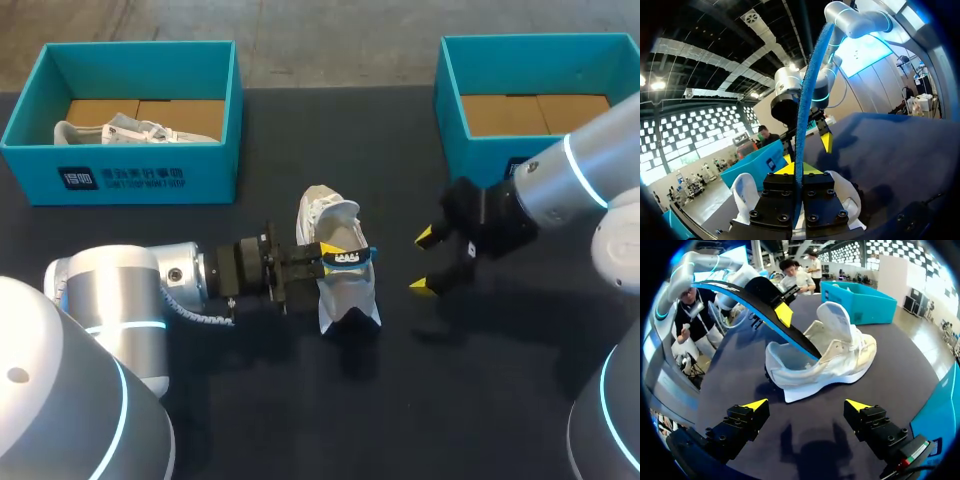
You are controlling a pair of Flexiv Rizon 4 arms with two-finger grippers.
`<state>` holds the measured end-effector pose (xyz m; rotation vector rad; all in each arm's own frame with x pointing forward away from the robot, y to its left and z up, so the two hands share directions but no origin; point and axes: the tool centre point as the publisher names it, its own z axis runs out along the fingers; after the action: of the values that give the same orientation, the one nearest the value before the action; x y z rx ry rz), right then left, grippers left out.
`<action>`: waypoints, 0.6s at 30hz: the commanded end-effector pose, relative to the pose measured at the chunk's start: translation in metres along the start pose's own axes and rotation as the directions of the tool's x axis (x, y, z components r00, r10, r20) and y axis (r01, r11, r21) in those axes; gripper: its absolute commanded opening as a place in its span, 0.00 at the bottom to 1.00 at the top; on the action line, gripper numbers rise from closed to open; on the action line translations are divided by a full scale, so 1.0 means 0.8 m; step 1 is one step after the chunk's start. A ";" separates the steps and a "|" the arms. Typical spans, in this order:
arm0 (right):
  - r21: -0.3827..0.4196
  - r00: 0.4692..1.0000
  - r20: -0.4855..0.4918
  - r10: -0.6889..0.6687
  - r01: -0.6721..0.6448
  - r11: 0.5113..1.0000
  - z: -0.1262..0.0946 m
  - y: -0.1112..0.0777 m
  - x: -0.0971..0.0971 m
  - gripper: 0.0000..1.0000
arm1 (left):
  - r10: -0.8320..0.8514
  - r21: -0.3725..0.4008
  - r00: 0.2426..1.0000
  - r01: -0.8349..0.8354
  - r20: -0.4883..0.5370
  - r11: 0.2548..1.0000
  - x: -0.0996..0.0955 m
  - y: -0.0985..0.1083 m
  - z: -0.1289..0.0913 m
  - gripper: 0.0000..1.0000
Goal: Take the shoe out of the shoebox, open the shoe tongue, remove and reinsert the insole, then place the shoe into the shoebox
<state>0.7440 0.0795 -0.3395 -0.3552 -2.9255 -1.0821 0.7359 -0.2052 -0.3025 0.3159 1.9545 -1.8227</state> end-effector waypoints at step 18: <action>0.086 0.996 -0.067 -0.054 0.059 0.995 -0.005 0.024 -0.026 1.00 | 0.041 -0.062 0.999 -0.043 -0.032 0.997 0.006 0.037 0.007 0.00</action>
<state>0.7656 0.0847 -0.3245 -0.2346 -2.9314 -0.9553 0.7439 -0.2030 -0.3277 0.3659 2.0044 -1.7451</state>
